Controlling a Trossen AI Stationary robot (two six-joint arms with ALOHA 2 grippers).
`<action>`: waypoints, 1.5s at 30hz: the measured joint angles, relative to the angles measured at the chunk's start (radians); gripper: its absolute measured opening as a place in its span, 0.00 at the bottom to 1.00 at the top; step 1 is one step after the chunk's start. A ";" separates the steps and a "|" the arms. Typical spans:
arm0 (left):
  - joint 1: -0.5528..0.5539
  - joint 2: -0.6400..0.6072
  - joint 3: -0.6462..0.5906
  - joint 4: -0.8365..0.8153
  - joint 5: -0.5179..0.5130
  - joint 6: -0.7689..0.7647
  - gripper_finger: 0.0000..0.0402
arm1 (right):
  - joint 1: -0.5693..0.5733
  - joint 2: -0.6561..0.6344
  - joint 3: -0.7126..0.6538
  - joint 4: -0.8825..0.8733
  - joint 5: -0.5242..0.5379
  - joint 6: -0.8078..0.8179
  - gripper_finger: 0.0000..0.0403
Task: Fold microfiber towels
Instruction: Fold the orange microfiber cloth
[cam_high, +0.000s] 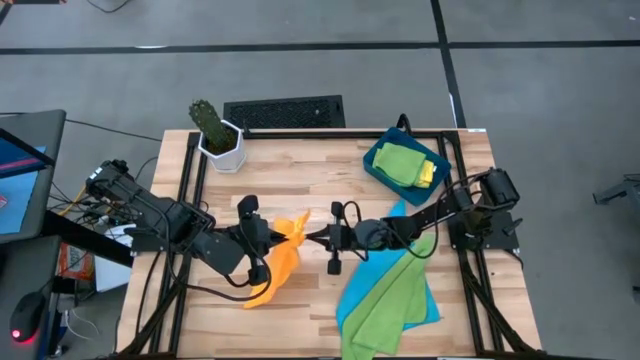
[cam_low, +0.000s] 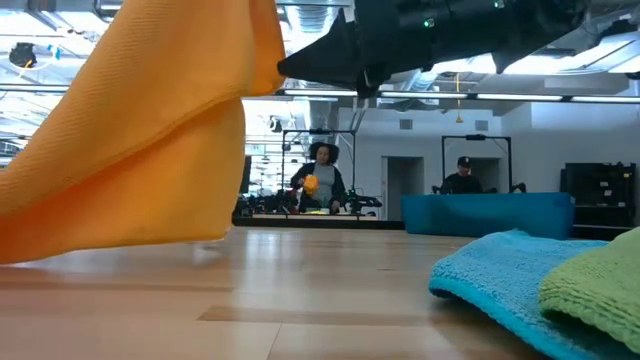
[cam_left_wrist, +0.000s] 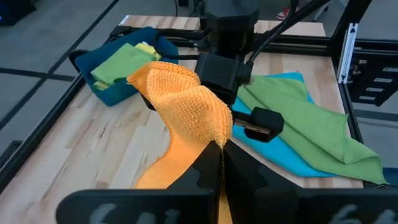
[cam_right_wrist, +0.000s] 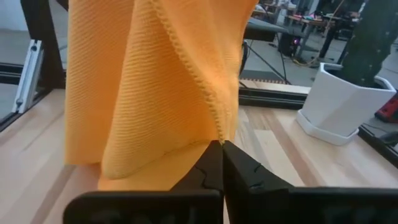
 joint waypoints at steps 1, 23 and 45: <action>0.000 0.000 0.000 0.000 0.000 0.000 0.00 | 0.004 0.000 0.000 0.000 0.000 -0.001 0.05; 0.000 0.000 0.000 -0.001 0.000 -0.001 0.00 | -0.030 0.000 0.000 0.083 -0.046 -0.004 0.50; 0.000 0.000 0.000 0.072 -0.023 0.077 0.00 | -0.063 0.001 0.000 0.087 -0.105 0.015 0.39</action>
